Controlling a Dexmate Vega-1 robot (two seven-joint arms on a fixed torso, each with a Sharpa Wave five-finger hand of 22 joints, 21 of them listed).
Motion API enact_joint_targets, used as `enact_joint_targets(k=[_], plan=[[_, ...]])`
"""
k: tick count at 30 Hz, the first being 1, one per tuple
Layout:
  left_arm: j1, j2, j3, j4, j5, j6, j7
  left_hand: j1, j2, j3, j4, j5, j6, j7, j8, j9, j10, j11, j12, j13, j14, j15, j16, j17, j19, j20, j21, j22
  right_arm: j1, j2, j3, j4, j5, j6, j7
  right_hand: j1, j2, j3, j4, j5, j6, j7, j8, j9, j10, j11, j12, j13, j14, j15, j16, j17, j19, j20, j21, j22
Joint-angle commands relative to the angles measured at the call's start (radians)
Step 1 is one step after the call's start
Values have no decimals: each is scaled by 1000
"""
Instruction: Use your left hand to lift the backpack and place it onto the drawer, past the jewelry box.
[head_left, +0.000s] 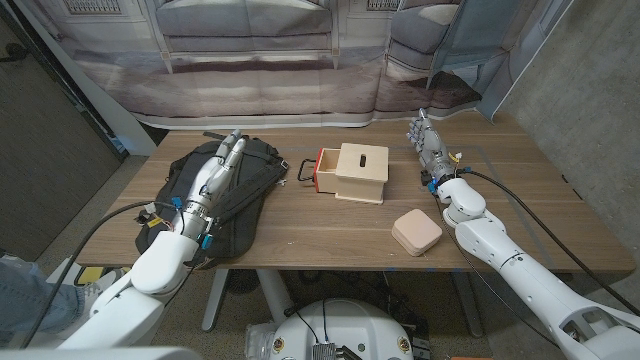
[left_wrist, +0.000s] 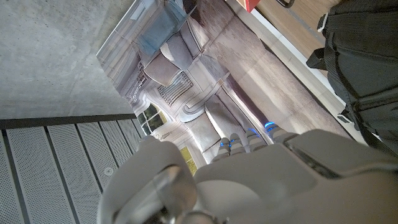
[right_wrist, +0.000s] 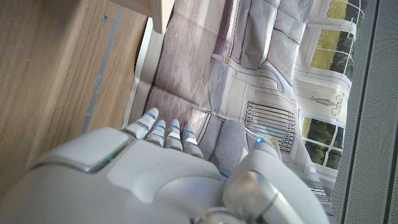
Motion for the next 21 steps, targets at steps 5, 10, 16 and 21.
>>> enact_joint_targets(k=[5, 10, 16, 21], plan=[[86, -38, -55, -55, 61, 21, 10, 13, 4, -8, -3, 10, 4, 1, 6, 4, 9, 1, 2, 2, -38, -4, 0, 3, -143, 1, 6, 2, 15, -9, -5, 11, -9, 4, 14, 4, 6, -7, 0, 1, 0, -2, -2, 2, 2, 2, -8, 3, -5, 4, -1, 4, 1, -12, -5, 5], [102, -50, -66, -69, 80, 23, 9, 14, 4, -9, -3, 10, 5, 1, 6, 4, 10, -2, 2, 2, -36, -6, 0, 3, -142, 1, 6, 2, 13, -8, -4, 12, -4, 7, 18, 3, 5, -8, 0, 1, 1, -2, -1, 2, 6, 2, -7, 3, -3, 3, 0, 4, 2, -12, -5, 5], [115, -68, -72, -74, 95, 8, 7, 15, 5, -10, -3, 10, 6, 1, 6, 4, 12, 2, 2, 2, -34, -6, 0, 3, -142, 2, 6, 2, 11, -6, -4, 12, -2, 5, 18, 3, 6, -8, 0, 1, 0, -2, -2, 2, 7, 3, -7, 3, -2, 4, 0, 4, 2, -12, -5, 5], [130, -80, -81, -80, 108, -3, 3, 15, 5, -11, -3, 10, 7, 1, 6, 4, 13, 3, 2, 2, -33, -5, 0, 3, -141, 2, 6, 2, 7, -9, -3, 7, -3, 8, 18, 3, 6, -9, 0, 1, 0, -2, -2, 2, 7, 4, -7, 3, -1, 5, 0, 4, 3, -12, -5, 5]])
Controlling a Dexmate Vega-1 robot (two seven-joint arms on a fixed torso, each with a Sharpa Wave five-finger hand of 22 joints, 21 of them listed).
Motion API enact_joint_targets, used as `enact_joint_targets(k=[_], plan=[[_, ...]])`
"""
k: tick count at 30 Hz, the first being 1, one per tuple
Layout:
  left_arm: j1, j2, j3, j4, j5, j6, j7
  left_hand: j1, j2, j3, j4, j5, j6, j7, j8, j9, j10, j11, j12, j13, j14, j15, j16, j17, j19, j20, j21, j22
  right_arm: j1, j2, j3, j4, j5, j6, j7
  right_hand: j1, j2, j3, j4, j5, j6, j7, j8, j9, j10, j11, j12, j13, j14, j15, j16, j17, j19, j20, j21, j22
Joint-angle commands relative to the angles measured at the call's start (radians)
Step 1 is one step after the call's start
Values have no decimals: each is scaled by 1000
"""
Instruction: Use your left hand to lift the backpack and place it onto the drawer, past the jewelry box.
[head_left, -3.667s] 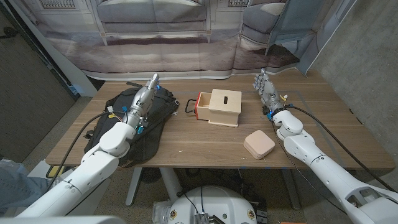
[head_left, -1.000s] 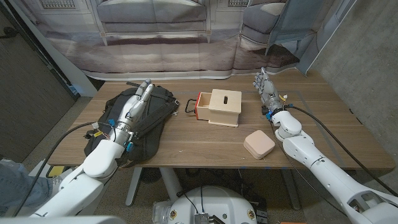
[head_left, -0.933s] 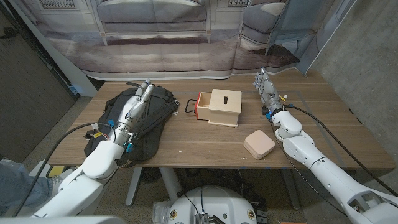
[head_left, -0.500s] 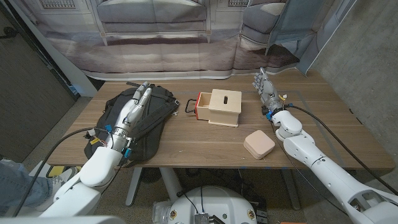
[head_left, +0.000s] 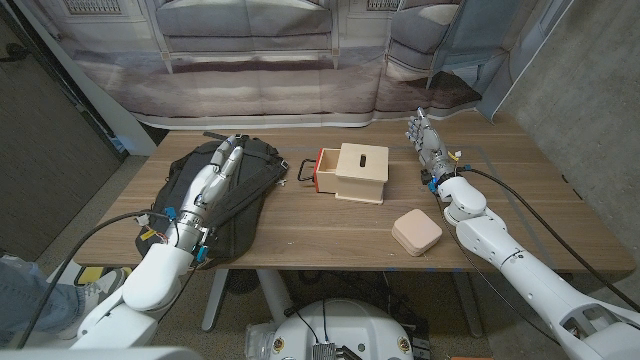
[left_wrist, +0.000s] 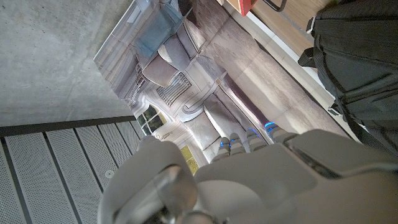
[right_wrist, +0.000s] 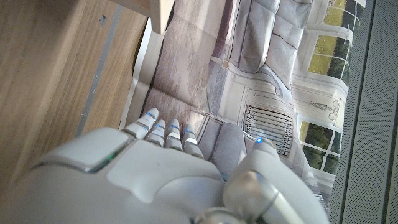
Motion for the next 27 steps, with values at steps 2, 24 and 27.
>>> enact_joint_targets(k=[2, 24, 27], plan=[[44, -35, -26, -21, 34, -27, -11, 10, 0, -7, 1, 10, 6, 1, 5, 4, 4, 1, 2, 2, -34, -5, 0, 3, -141, 2, 6, 2, -10, -4, 4, -13, 4, 3, -2, 3, 6, -5, 4, 1, 1, -2, -2, 2, 8, 4, 1, 3, -1, 5, 0, 4, 3, -12, -1, 5], [107, -87, -66, -30, 59, -66, -30, 13, 2, -11, 0, 10, 12, -2, 5, 4, 9, -1, 1, 2, -28, -7, 0, 2, -139, 3, 6, 2, -47, -30, 12, -78, -7, -21, -34, 3, 7, -8, 3, 1, -1, -3, -3, 2, 5, 4, -1, 3, -3, 6, -1, 4, 2, -12, -3, 5], [114, -95, -74, -31, 62, -69, -31, 13, 2, -12, 0, 10, 13, -1, 5, 4, 9, -1, 1, 2, -28, -7, 0, 2, -138, 3, 6, 2, -51, -32, 14, -85, -7, -26, -39, 3, 7, -8, 2, 1, -1, -4, -3, 2, 5, 3, -1, 3, -3, 6, -1, 4, 2, -12, -3, 5]])
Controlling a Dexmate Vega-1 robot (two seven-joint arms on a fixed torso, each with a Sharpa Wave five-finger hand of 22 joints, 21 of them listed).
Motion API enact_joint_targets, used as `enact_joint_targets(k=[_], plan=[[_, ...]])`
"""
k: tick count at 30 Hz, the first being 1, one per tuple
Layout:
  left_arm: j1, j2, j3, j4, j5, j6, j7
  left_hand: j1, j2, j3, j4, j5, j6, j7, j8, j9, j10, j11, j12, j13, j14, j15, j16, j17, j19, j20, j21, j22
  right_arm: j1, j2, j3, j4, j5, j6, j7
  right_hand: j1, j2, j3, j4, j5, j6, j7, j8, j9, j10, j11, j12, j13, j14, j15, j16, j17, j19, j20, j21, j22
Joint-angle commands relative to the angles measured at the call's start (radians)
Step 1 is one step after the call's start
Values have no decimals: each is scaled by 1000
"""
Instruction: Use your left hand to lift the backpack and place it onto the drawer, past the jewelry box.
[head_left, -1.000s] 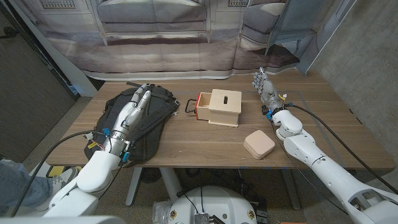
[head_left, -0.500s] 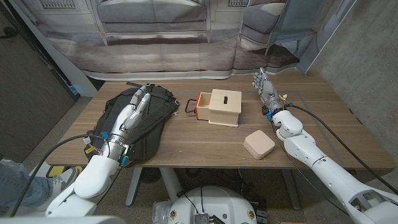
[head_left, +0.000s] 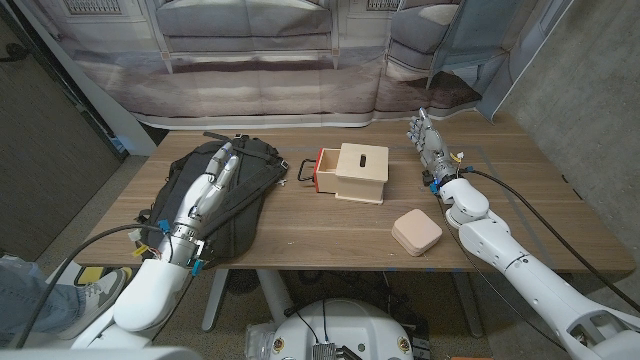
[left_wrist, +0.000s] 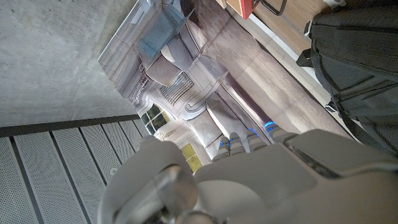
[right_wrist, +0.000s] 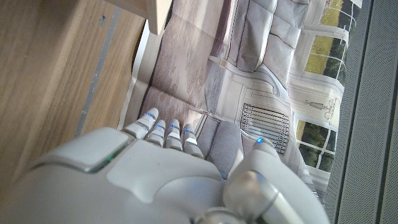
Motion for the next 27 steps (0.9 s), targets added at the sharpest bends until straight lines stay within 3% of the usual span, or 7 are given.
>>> enact_joint_targets(k=[1, 14, 27], plan=[[36, -31, -31, -9, 10, -18, -11, 10, -2, -7, -2, 10, 2, -2, 5, 4, 4, 3, 1, 2, -27, -7, 0, 2, -138, 3, 6, 2, -15, -11, 4, -30, -7, -19, -18, 3, 7, -4, -2, 1, -1, -4, -3, 2, 6, 3, -1, 3, -3, 6, -1, 4, 2, -12, -3, 5], [45, -52, -48, 0, 14, -53, -35, 11, -1, -9, -2, 10, 5, -3, 5, 4, 9, 2, 1, 2, -25, -7, 0, 2, -134, 3, 7, 2, -25, -16, 6, -44, -11, -26, -29, 3, 8, -5, -3, 1, -2, -5, -3, 2, 5, 4, -1, 3, -3, 6, -2, 4, 2, -12, -3, 5], [93, -95, -72, -11, 51, -76, -25, 13, 0, -12, -2, 10, 10, -4, 5, 4, 14, -2, 1, 2, -19, -9, 0, 2, -131, 4, 8, 2, -33, -19, 7, -61, -16, -28, -38, 3, 8, -6, -3, 1, -1, -4, -3, 2, 6, 4, -2, 3, -3, 6, -2, 4, 1, -11, -4, 5]])
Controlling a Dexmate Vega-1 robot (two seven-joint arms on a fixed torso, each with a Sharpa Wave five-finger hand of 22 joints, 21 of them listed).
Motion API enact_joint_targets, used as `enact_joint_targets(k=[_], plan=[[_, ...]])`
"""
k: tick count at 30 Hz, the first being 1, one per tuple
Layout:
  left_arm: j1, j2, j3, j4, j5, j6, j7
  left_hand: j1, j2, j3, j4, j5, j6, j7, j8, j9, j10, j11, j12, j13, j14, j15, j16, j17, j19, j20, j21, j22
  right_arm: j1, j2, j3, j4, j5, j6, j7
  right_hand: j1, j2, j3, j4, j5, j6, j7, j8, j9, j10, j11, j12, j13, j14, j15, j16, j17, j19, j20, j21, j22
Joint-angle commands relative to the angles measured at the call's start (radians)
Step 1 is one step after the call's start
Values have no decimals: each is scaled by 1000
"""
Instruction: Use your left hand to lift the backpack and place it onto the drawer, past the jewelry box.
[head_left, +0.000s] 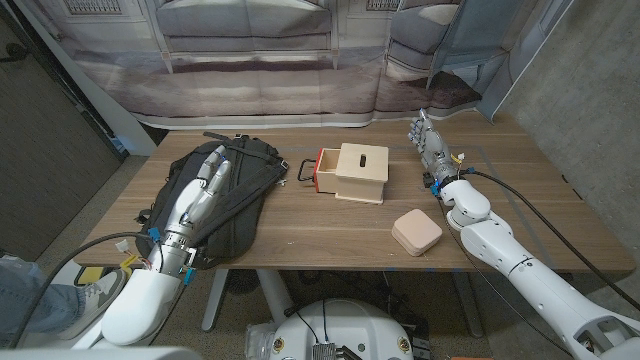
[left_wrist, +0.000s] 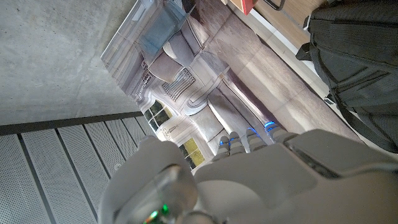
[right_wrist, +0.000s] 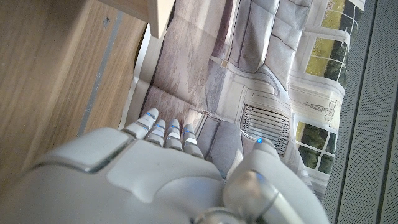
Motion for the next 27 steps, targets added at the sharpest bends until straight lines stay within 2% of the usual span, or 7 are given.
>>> enact_joint_targets(k=[1, 12, 27], plan=[[47, -45, -26, -4, 28, -22, 3, 13, 0, -10, 0, 10, 4, 1, 5, 4, 3, -1, 1, 2, -23, -6, 0, 2, -131, 4, 8, 2, -7, -3, 2, -14, -5, -3, -9, 3, 8, -4, 0, 1, 1, -2, -3, 2, 6, 5, -2, 3, -3, 6, -2, 4, 1, -11, 0, 5], [62, -77, -27, 26, 32, -65, 4, 15, 0, -13, 0, 10, 9, 1, 5, 4, 8, -4, 2, 2, -18, -7, 1, 2, -129, 4, 8, 2, -2, 12, 0, -5, -2, 17, -3, 3, 9, -5, -1, 1, 1, -2, -3, 2, 6, 3, -2, 3, -3, 6, -2, 4, 1, -11, 0, 5], [119, -106, -58, -7, 46, -70, -1, 17, 1, -17, -1, 11, 22, 0, 8, 3, 15, -5, 2, 2, -7, -8, 3, 2, -124, 3, 9, 2, 2, 23, -10, 4, -9, 16, -7, 3, 10, -6, -1, 1, 2, -3, -2, 2, 8, 4, -2, 3, -2, 6, -1, 4, 2, -12, 0, 5]])
